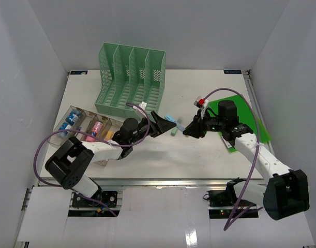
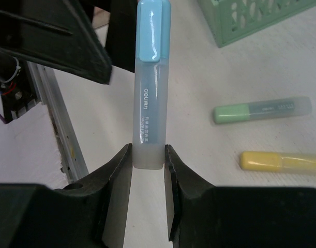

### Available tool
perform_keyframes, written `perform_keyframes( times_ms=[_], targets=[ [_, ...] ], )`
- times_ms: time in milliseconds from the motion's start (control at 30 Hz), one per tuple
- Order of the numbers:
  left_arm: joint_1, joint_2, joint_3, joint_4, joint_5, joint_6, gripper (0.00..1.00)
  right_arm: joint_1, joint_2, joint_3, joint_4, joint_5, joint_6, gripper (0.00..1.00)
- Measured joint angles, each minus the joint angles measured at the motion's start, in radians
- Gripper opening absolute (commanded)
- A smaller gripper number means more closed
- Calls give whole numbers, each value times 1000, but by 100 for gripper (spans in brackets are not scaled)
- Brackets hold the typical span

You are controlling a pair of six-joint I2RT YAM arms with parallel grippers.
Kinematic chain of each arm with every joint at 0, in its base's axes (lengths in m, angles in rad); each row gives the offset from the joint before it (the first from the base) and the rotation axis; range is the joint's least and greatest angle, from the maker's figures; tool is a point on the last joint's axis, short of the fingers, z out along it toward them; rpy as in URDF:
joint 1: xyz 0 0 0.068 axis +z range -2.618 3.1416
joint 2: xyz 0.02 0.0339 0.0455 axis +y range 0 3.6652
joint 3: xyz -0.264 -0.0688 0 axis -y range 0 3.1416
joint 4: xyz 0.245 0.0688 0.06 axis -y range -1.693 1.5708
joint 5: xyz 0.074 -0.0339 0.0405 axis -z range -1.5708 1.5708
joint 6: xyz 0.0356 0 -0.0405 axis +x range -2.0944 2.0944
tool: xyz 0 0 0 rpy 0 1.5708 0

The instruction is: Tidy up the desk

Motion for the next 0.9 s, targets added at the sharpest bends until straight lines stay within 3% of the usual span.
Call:
perform_keyframes(
  times_ms=[200,300,367,433,500,533,567,600,767,900],
  targets=[
    [-23,13,28,7,-23,-5,63,32,-12,0,4,-6,1,8],
    [-26,20,37,14,-27,-10,38,51,-12,0,4,-5,1,8],
    [-27,27,39,26,-24,-18,16,63,-11,0,4,-1,0,9],
    [-27,29,41,46,-13,-36,4,70,-8,-1,3,8,-3,15],
    [-30,31,43,54,-9,-41,0,71,-4,-1,4,9,-3,28],
    [-31,32,43,53,-7,-42,0,71,-3,-1,5,8,-2,46],
    [-30,33,43,51,-6,-42,0,72,-2,-1,6,9,-5,77],
    [-31,33,43,48,-6,-41,0,72,-2,-1,5,8,-10,90],
    [-31,-19,25,-49,-2,2,0,72,-11,-1,-6,-42,-123,90],
    [-31,-176,45,-361,-54,152,0,62,-49,-5,-42,-76,-241,90]
  ],
)
